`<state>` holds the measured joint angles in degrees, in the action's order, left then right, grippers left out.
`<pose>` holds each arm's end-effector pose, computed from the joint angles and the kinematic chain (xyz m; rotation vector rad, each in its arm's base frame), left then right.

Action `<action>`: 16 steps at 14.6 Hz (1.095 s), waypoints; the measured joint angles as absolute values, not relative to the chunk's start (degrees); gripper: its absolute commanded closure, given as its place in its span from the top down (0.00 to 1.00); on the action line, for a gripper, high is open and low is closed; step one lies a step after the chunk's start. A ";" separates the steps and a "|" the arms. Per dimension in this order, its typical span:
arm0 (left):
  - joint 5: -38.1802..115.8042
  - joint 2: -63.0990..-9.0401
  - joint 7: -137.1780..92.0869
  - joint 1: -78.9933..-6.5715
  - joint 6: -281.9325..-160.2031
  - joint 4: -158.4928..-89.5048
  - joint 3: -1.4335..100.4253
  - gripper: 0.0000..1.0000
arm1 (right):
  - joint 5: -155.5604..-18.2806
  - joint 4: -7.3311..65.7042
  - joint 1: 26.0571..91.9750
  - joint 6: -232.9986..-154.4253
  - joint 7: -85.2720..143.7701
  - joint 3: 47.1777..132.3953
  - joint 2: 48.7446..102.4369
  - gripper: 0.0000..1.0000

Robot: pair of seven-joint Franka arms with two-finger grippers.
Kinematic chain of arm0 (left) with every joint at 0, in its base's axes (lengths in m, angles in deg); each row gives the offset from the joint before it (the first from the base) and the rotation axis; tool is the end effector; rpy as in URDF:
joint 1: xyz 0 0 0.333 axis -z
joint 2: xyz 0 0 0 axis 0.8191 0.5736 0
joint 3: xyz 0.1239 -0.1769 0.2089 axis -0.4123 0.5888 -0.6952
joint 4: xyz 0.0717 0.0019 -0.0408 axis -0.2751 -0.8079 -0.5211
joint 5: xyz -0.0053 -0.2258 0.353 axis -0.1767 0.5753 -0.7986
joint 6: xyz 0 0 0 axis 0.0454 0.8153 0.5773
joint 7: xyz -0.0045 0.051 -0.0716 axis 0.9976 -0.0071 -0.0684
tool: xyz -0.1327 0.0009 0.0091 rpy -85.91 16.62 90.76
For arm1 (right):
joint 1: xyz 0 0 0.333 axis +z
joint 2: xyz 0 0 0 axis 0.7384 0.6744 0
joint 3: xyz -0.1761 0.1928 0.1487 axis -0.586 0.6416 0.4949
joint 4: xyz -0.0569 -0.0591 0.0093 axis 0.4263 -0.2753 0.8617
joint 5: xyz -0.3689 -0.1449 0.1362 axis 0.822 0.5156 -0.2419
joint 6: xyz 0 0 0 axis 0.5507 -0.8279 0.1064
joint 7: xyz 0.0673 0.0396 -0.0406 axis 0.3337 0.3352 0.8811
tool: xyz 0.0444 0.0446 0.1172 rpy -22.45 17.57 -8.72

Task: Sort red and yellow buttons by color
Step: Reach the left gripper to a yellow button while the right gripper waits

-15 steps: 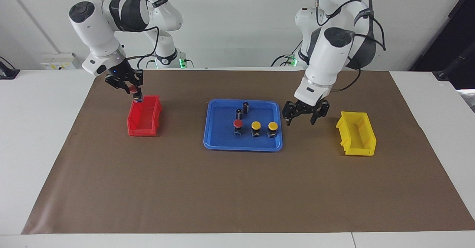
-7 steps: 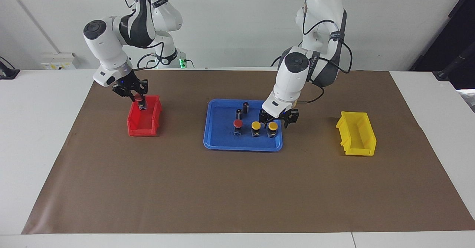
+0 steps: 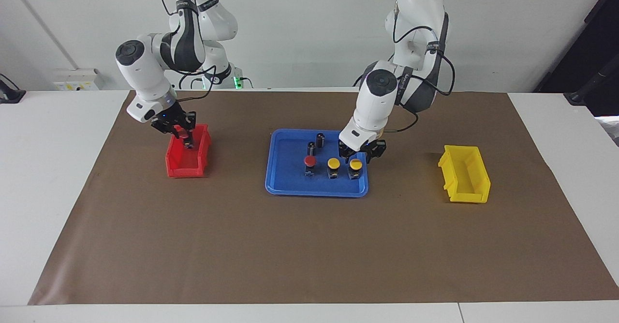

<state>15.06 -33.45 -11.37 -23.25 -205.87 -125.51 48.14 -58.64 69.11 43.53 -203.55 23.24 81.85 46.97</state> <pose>0.5187 -0.3437 0.3194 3.1141 -0.1622 -0.0243 0.4581 -0.0361 0.3059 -3.0909 -0.2131 0.0704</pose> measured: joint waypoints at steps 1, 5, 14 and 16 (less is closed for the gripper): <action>15.06 -33.51 -11.36 -23.25 -206.25 -125.72 48.10 0.65 | -58.64 69.12 43.81 -203.62 23.24 81.93 47.39 0.11; 15.06 -33.62 -11.36 -23.25 -209.71 -127.60 48.05 0.65 | -58.65 69.20 45.11 -203.65 23.24 82.11 48.03 0.12; 15.06 -33.89 -10.95 -23.24 -210.91 -128.02 48.04 0.02 | -58.65 69.66 44.98 -203.65 23.24 82.02 48.03 0.37; 15.06 -34.05 -10.89 -23.23 -209.77 -127.61 48.04 0.02 | -58.64 69.70 44.97 -203.65 23.24 82.01 48.03 0.48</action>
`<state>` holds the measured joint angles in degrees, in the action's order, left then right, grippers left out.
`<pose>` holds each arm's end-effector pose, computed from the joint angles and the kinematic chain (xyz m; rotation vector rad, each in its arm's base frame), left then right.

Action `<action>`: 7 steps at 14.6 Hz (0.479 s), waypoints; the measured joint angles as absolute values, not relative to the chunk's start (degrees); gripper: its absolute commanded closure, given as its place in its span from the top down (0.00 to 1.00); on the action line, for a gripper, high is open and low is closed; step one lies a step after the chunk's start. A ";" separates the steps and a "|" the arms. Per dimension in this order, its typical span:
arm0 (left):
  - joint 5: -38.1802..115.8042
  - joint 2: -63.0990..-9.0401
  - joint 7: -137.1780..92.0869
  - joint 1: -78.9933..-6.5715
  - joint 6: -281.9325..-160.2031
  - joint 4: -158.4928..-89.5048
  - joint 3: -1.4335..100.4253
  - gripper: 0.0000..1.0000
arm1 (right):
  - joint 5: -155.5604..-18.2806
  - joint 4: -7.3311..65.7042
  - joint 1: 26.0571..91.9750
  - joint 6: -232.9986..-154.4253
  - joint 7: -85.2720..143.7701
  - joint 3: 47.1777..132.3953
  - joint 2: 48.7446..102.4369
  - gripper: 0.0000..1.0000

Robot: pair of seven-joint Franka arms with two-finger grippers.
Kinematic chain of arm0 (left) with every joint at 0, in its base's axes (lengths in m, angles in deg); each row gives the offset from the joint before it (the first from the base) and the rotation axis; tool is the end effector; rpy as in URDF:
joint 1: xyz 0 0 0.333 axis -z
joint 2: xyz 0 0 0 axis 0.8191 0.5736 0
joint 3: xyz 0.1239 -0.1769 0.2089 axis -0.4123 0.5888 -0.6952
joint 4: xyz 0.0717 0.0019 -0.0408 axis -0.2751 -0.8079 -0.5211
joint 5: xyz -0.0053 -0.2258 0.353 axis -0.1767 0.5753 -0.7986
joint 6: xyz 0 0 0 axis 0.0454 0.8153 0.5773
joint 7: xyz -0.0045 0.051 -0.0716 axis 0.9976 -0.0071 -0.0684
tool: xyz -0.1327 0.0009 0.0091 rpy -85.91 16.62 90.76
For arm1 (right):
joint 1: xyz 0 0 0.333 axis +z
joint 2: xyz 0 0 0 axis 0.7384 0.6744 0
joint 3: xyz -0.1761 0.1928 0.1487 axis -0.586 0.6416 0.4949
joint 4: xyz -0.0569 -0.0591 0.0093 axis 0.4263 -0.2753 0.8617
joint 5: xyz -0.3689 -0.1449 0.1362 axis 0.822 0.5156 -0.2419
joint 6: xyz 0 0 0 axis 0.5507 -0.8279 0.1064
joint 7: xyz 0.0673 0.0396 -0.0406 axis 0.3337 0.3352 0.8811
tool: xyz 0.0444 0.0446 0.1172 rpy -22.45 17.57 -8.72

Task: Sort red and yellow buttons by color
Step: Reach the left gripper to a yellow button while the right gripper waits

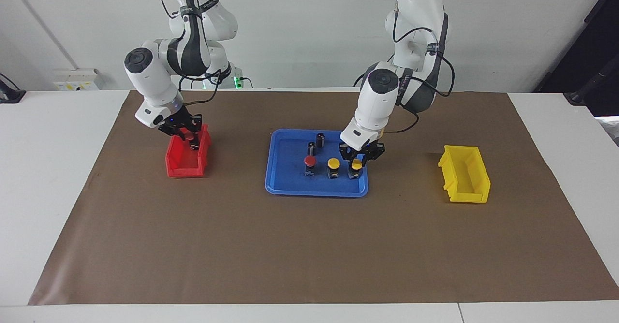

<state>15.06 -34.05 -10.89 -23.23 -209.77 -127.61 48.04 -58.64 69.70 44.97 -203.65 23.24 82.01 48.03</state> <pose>0.5180 -0.3420 0.3146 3.0951 -0.1445 0.0328 0.4550 -0.0231 0.2930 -3.0843 -0.2550 0.1129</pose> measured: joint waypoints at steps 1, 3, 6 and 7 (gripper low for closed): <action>15.06 -34.31 -10.88 -23.22 -208.14 -126.93 48.04 0.02 | -58.64 69.70 44.96 -203.65 23.24 82.01 48.03 0.50; 15.06 -35.81 -10.87 -23.22 -204.14 -125.10 48.00 0.02 | -58.63 69.58 44.97 -203.65 23.24 82.01 48.03 0.51; 15.02 -40.00 -11.77 -24.26 -198.74 -124.02 47.28 0.02 | -58.62 66.91 45.00 -201.46 23.24 82.06 48.25 0.54; 15.00 -40.98 -13.70 -25.73 -197.65 -124.02 47.07 0.01 | -58.62 64.87 45.02 -199.23 23.24 82.15 48.51 0.55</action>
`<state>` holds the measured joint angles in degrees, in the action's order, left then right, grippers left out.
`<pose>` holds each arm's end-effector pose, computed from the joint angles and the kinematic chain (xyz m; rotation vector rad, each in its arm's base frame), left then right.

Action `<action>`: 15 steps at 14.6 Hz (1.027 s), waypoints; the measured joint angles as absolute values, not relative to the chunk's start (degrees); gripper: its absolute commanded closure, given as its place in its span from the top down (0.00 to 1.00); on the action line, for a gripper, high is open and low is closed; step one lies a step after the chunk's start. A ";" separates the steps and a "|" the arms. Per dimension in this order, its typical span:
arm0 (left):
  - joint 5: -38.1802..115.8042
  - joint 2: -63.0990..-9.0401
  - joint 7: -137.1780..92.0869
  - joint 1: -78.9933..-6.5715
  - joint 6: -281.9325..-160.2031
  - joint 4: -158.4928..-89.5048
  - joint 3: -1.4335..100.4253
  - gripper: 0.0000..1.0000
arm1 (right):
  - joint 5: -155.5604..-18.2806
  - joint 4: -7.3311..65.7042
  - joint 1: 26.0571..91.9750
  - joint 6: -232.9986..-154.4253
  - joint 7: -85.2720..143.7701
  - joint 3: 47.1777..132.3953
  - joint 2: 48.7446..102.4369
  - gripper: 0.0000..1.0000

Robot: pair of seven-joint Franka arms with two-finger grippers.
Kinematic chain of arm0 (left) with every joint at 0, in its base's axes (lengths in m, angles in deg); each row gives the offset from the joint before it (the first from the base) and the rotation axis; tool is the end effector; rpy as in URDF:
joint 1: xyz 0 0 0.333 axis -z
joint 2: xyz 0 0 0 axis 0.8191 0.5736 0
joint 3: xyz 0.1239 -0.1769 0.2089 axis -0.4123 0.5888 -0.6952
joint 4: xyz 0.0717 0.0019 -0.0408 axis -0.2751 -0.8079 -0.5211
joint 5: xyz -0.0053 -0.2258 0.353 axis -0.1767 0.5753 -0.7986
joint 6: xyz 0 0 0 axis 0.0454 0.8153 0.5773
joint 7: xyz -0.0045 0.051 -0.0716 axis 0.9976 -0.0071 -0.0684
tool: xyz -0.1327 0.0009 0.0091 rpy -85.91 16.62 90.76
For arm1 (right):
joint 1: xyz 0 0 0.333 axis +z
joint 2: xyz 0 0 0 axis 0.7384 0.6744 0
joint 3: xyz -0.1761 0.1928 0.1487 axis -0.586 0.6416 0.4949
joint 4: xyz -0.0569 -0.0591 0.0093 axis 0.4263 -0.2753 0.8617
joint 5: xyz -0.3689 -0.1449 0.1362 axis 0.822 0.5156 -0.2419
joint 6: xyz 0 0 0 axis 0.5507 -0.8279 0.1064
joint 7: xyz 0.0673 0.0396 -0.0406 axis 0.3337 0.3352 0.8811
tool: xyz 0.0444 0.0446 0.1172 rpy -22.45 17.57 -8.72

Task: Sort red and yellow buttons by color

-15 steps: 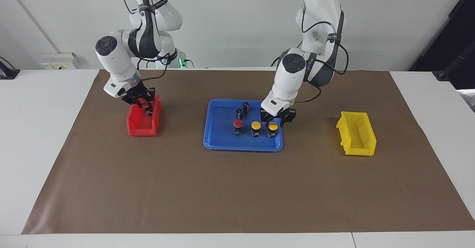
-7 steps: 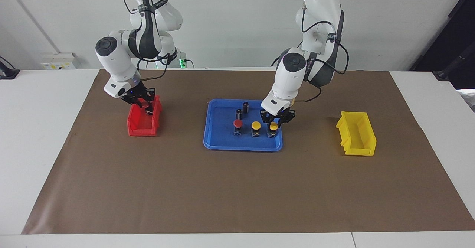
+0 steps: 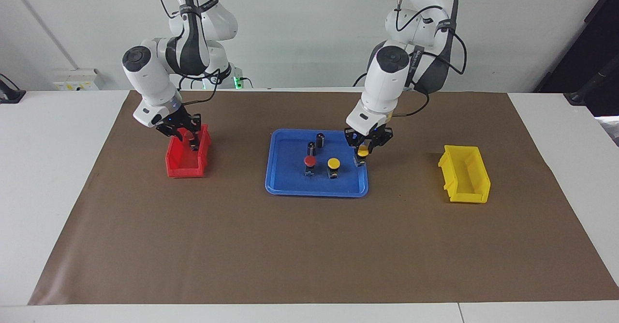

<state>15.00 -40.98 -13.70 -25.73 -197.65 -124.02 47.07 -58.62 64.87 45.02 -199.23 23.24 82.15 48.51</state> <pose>0.5249 -0.3037 0.4002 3.1124 -0.1359 0.0000 0.4725 -0.0222 0.3209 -3.0824 -0.2640 0.1146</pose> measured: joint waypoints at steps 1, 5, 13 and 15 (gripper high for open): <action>14.99 -41.46 -16.36 -27.72 -196.89 -124.04 46.86 0.02 | -58.62 62.52 45.04 -196.99 23.31 82.32 48.86 0.56; 14.98 -41.48 -30.67 -39.92 -196.50 -123.59 46.24 0.01 | -58.70 51.75 48.52 -190.32 29.42 83.32 51.45 0.61; 13.60 -40.58 -49.84 -52.94 -195.30 -120.91 46.08 0.01 | -60.13 26.54 68.90 -190.49 63.62 84.29 68.22 0.70; 12.92 -40.57 -51.60 -54.47 -195.38 -121.83 46.07 0.01 | -60.12 24.20 72.71 -194.10 68.91 84.29 72.38 0.70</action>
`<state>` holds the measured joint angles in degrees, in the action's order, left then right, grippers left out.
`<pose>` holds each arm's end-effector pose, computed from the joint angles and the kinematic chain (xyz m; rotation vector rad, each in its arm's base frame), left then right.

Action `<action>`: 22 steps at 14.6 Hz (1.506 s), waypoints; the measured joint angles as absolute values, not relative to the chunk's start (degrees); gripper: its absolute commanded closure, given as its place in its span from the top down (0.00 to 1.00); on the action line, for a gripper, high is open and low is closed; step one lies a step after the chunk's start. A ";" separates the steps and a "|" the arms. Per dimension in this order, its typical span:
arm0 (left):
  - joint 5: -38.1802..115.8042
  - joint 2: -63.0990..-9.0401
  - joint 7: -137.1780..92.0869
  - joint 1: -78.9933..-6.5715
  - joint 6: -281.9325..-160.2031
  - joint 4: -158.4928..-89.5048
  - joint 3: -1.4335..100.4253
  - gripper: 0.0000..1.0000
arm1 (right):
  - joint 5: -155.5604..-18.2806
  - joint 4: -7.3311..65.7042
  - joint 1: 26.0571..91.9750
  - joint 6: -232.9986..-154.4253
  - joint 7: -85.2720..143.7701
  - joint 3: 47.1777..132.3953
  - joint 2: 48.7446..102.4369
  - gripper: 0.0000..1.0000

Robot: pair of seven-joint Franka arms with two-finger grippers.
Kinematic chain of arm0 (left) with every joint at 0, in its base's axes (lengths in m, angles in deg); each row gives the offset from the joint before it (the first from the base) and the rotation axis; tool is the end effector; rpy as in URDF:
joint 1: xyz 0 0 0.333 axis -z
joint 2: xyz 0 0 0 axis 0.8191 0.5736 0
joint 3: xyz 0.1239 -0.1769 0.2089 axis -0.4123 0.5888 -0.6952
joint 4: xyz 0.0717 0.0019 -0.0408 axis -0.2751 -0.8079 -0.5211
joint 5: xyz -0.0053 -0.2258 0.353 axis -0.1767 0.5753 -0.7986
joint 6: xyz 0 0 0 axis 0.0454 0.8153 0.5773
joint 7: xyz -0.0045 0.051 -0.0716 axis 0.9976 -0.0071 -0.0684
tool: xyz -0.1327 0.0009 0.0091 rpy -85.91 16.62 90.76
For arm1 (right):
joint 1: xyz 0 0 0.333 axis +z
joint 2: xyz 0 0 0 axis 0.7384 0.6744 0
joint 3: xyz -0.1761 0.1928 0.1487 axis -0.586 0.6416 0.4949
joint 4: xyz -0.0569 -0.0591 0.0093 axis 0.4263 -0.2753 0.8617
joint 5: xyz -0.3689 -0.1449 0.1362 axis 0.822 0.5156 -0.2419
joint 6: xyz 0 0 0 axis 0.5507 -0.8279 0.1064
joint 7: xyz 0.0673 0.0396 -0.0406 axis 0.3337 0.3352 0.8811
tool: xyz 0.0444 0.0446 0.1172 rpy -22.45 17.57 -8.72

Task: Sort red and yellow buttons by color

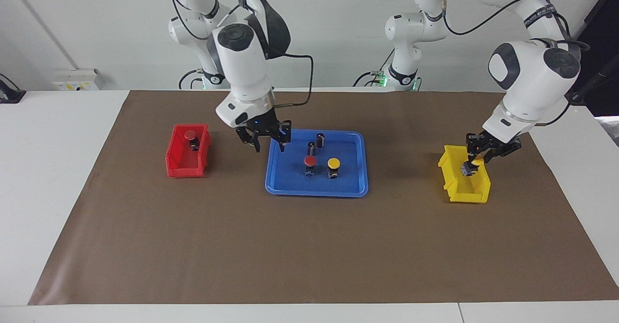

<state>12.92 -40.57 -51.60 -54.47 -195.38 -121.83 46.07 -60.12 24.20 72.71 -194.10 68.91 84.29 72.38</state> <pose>0.6101 -0.0003 0.4114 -3.1066 0.3816 -0.0032 0.5880 0.3019 0.4219 -3.0163 0.1675 -0.1142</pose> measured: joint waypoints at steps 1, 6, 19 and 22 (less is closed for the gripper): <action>12.85 -40.57 -52.07 -54.96 -195.60 -122.36 46.06 0.01 | -60.05 23.66 74.45 -195.84 71.09 84.25 74.09 0.70; 12.80 -40.61 -52.36 -55.18 -198.57 -126.96 46.29 0.01 | -56.04 23.21 81.32 -201.65 76.88 84.23 82.38 0.69; 12.75 -42.33 -52.37 -55.76 -204.55 -135.18 46.25 0.77 | -55.94 25.42 81.08 -202.37 76.88 83.77 83.54 0.61; 12.75 -42.48 -52.37 -56.05 -204.62 -135.18 46.25 0.89 | -55.94 25.62 81.64 -202.36 76.88 83.97 83.36 0.60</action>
<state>12.75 -42.48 -52.37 -56.05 -204.62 -135.18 46.25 -55.94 25.62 81.64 -202.36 76.88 83.97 83.36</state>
